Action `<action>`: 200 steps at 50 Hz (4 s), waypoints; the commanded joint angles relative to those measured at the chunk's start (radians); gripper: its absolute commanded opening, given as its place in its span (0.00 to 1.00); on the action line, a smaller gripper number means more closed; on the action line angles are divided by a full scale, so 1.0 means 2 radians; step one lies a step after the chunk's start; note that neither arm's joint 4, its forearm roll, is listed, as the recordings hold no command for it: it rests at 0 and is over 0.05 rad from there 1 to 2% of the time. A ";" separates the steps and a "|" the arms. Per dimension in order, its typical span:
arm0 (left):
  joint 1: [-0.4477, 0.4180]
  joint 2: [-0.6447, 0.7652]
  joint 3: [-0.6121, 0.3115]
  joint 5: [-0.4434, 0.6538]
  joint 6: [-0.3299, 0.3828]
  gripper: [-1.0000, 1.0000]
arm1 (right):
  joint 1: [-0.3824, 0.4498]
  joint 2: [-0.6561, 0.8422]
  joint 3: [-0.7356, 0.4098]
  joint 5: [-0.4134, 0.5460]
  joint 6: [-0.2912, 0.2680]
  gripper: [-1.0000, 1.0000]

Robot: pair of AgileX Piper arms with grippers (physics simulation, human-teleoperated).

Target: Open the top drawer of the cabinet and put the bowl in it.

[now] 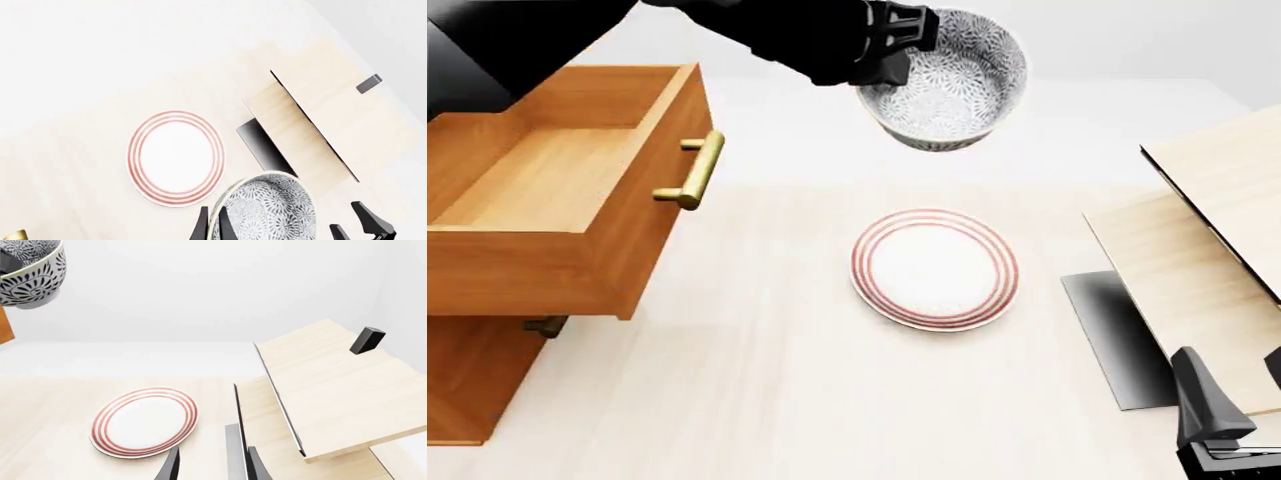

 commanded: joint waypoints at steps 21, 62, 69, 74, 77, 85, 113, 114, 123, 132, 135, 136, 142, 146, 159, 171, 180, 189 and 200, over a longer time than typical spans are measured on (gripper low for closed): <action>0.080 -0.006 -0.097 0.068 0.020 0.00 | 0.000 -0.002 0.000 0.000 0.000 1.00; 0.196 -0.127 0.060 0.026 0.006 0.00 | 0.000 -0.001 0.000 0.000 0.000 1.00; 0.222 -0.156 0.099 0.012 -0.003 0.00 | 0.000 -0.001 0.000 0.000 0.000 1.00; 0.236 -0.177 0.124 0.001 -0.013 0.00 | 0.000 -0.002 0.000 0.000 0.000 1.00; 0.244 -0.189 0.137 -0.003 -0.016 0.00 | 0.000 -0.001 0.000 0.000 0.000 1.00; 0.259 -0.216 0.171 -0.017 -0.025 0.00 | 0.000 -0.001 0.000 0.000 0.000 1.00; 0.320 -0.316 0.280 -0.045 -0.057 0.00 | 0.000 -0.002 0.000 0.000 0.000 1.00; 0.322 -0.320 0.284 -0.048 -0.059 0.00 | 0.000 -0.002 0.000 0.000 0.000 1.00; 0.343 -0.336 0.304 -0.060 -0.068 0.00 | 0.000 -0.001 0.000 0.000 0.000 1.00; 0.356 -0.361 0.333 -0.073 -0.082 0.00 | 0.000 -0.002 0.000 0.000 0.000 1.00; 0.362 -0.368 0.346 -0.080 -0.089 0.00 | 0.000 -0.002 0.000 0.000 0.000 1.00; 0.362 -0.371 0.349 -0.083 -0.091 0.00 | 0.000 -0.001 0.000 0.000 0.000 1.00; 0.368 -0.377 0.366 -0.093 -0.101 0.00 | 0.000 -0.002 0.000 0.000 0.000 1.00; 0.373 -0.380 0.374 -0.100 -0.106 0.00 | 0.000 -0.002 0.000 0.000 0.000 1.00; 0.398 -0.379 0.400 -0.118 -0.124 0.00 | 0.000 -0.002 0.000 0.000 0.000 1.00; 0.410 -0.350 0.391 -0.129 -0.127 0.00 | 0.000 -0.002 0.000 0.000 0.000 1.00; 0.417 -0.317 0.377 -0.137 -0.129 0.00 | 0.000 -0.001 0.000 0.000 0.000 1.00; 0.417 -0.287 0.371 -0.152 -0.128 0.00 | 0.000 -0.001 0.000 0.000 0.000 1.00; 0.422 -0.265 0.389 -0.178 -0.131 0.00 | 0.000 -0.001 0.000 0.000 0.000 1.00</action>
